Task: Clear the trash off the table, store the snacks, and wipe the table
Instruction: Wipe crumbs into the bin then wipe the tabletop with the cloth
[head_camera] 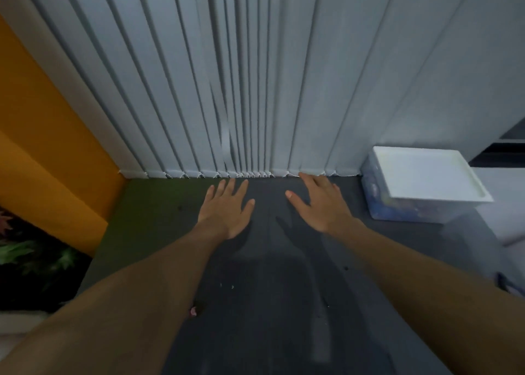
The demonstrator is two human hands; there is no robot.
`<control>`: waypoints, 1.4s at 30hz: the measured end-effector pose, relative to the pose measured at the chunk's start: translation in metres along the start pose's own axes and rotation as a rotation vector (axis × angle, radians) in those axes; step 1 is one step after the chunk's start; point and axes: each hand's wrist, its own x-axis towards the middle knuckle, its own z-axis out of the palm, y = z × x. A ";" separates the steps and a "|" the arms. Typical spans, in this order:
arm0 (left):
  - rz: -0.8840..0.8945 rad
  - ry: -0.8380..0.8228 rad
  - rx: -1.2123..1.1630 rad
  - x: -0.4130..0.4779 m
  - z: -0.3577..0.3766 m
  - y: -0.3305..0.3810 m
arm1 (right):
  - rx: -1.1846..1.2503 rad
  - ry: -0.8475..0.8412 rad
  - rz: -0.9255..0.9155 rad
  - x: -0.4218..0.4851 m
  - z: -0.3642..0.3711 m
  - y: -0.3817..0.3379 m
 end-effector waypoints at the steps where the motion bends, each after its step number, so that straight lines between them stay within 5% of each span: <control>1: 0.023 0.004 -0.002 0.003 0.000 0.010 | 0.001 0.006 0.023 -0.005 -0.004 0.008; 31: 0.599 -0.006 -0.013 0.059 0.047 0.408 | -0.085 0.188 0.477 -0.174 -0.134 0.325; 42: 0.607 -0.271 0.041 0.061 0.134 0.480 | 0.006 0.089 0.682 -0.229 -0.097 0.418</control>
